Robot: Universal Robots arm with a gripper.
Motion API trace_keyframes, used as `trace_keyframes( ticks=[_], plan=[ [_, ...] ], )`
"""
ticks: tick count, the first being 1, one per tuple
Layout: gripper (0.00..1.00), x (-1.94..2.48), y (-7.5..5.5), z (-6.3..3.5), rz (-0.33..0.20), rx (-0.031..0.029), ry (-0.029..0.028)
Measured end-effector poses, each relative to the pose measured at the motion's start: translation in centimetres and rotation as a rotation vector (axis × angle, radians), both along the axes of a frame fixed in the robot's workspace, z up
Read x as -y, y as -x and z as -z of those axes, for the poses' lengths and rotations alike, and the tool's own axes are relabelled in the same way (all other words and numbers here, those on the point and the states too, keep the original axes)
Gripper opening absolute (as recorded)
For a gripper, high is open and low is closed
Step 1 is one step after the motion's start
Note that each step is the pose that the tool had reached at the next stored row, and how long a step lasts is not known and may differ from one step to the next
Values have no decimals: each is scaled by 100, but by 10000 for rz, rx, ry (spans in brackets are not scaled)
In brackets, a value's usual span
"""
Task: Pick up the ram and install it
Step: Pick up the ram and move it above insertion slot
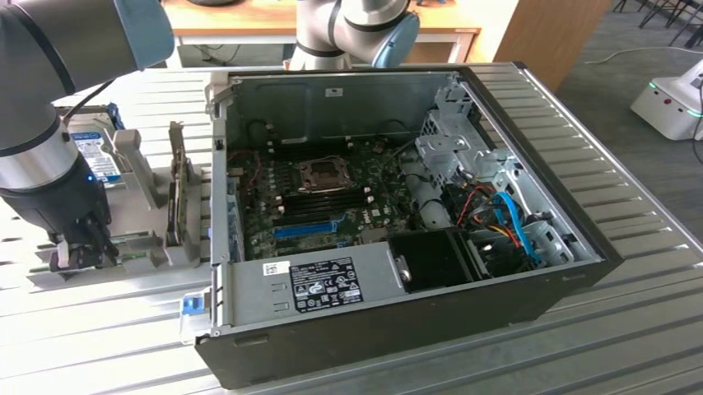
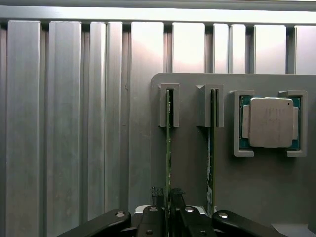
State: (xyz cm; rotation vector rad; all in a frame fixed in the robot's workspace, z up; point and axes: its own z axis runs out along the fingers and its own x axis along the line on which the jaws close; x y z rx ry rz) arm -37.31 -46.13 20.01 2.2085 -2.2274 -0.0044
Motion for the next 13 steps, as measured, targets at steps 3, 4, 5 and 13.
trace_keyframes(
  ticks=[3,4,5,13],
  plan=[
    [20,0,0,0,-1,0,0],
    [19,0,0,0,0,0,0],
    [19,0,0,0,0,-1,0],
    [12,0,0,0,0,0,-1]
  ],
)
